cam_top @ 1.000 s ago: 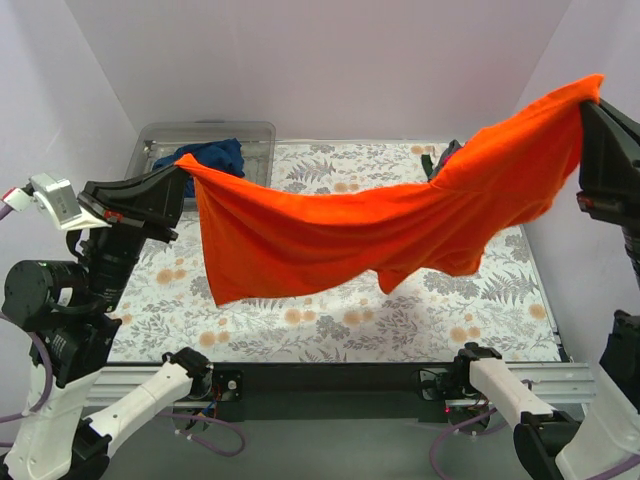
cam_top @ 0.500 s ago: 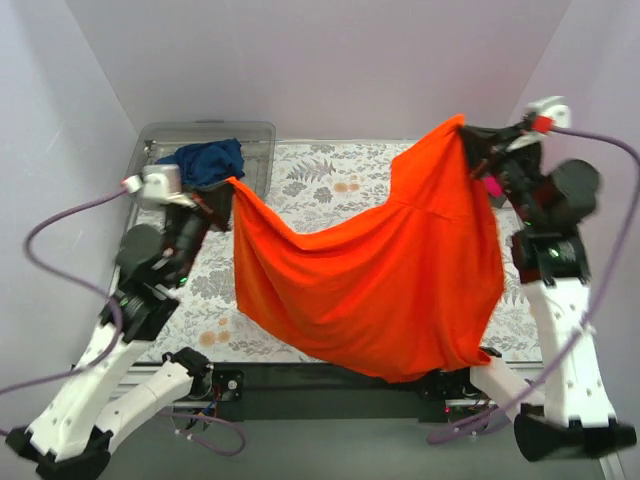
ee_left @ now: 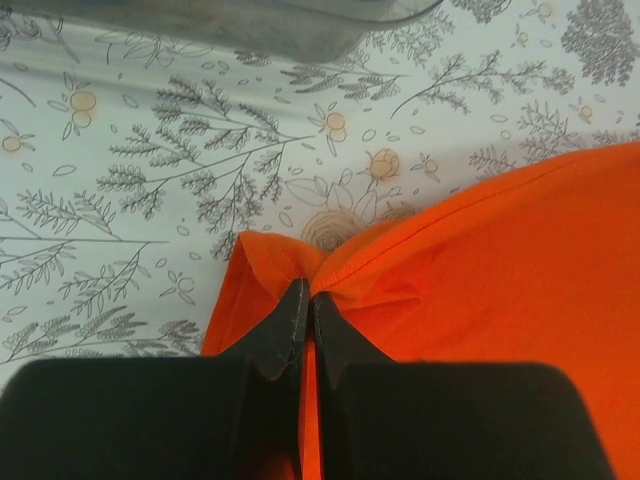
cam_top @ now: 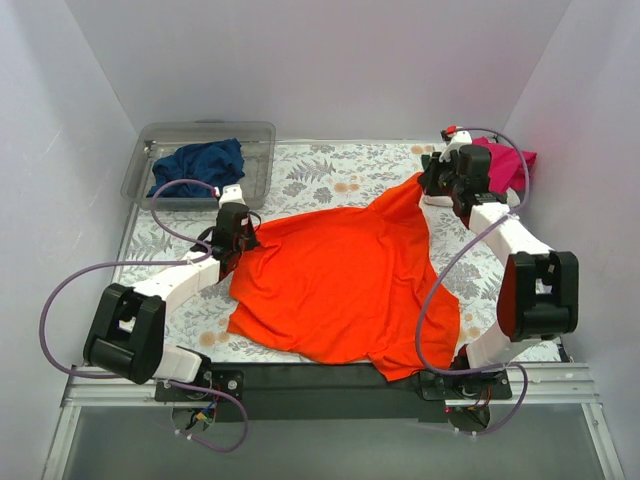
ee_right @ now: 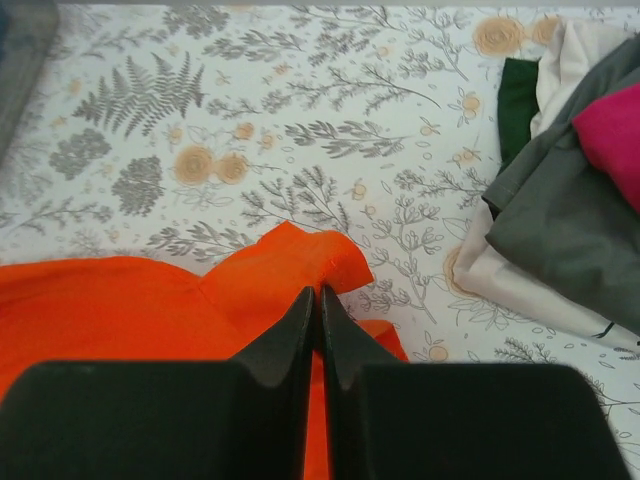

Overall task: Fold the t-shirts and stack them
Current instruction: Flatten the tshirt out

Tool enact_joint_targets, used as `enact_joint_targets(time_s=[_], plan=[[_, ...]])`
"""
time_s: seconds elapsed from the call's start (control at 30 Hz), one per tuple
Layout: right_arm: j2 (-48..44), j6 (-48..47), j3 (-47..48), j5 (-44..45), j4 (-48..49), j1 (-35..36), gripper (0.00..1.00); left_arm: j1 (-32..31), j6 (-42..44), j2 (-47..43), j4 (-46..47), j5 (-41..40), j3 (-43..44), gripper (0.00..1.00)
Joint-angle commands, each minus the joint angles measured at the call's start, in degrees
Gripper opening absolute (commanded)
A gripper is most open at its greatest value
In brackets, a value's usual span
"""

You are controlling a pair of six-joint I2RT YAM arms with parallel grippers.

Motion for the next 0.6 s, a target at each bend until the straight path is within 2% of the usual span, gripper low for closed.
enact_joint_targets(time_s=[0.0,0.3,0.47,0.57], plan=[[3.62,-1.38,3.51,3.92,3.03,-0.12,0.01,0.32,-0.63,1.07,4.57,-0.87,2.03,0.00],[12.06,-3.31,5.26,7.70,0.57,1.11,0.01,1.37,-0.37,1.42,4.22,-2.45,1.77,0.00],[12.42,-6.29,8.69,8.75,-1.62,6.29,0.01,1.81,-0.46,1.16,3.35,-2.45,2.12,0.00],[10.84,-7.87,6.34,11.39,-2.77,10.25,0.01,1.72,-0.72,-0.15,3.61,-3.24,0.81,0.00]])
